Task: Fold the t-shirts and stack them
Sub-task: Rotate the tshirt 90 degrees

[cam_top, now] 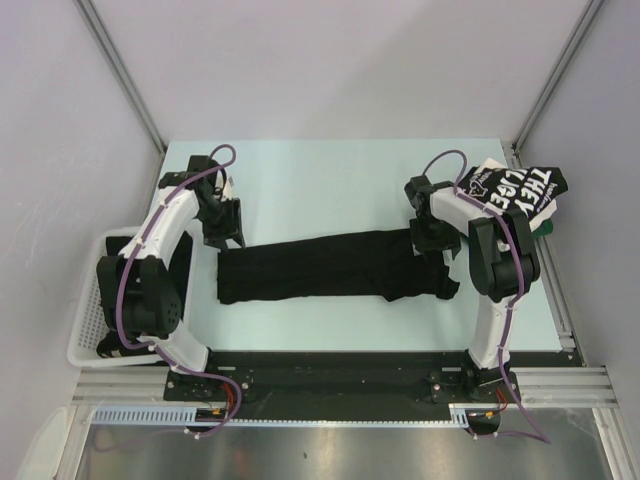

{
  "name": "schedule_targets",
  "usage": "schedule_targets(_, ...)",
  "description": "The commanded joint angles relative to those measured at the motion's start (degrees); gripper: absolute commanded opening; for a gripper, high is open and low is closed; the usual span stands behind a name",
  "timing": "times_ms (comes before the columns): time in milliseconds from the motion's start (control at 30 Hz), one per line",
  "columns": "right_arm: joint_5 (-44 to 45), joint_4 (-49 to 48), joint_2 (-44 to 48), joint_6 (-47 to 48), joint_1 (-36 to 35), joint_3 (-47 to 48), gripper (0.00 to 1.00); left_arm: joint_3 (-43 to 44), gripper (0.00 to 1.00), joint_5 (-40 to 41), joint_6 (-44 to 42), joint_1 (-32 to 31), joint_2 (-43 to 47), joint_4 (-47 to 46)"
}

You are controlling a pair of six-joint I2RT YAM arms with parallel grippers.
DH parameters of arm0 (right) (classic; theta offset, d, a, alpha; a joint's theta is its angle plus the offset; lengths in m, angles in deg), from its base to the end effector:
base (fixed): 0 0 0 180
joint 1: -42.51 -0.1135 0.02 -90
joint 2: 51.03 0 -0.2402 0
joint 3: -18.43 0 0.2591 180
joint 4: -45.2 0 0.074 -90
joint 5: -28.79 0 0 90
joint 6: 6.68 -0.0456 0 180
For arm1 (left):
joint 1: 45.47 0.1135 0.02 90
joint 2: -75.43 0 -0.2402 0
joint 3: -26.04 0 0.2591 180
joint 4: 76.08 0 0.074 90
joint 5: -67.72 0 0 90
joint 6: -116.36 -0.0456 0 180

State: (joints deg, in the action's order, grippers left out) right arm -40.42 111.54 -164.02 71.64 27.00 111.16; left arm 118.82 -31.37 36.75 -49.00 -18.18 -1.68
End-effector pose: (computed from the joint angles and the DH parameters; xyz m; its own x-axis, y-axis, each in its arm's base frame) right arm 0.3549 0.0817 0.1285 -0.9885 -0.0779 -0.1298 -0.0302 0.9417 -0.3350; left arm 0.3235 -0.0272 0.2344 -0.9675 -0.1187 -0.2232 -0.0747 0.9777 -0.1962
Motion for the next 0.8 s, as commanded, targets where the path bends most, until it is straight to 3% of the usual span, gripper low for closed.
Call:
schedule_targets(0, -4.0, -3.4, -2.0, -0.5, 0.6, -2.4, 0.73, 2.5, 0.52, 1.0, -1.3, -0.3, 1.1, 0.9)
schedule_targets(433, -11.8, -8.4, 0.1, 1.2, -1.1, -8.9, 0.66, 4.0, 0.52, 1.3, -1.0, -0.3, 0.4, 1.7)
schedule_targets(767, -18.1, -9.8, -1.6, 1.0, -2.1, -11.9, 0.54, 3.6, 0.52, 1.2, -0.6, -0.3, 0.8, 1.7)
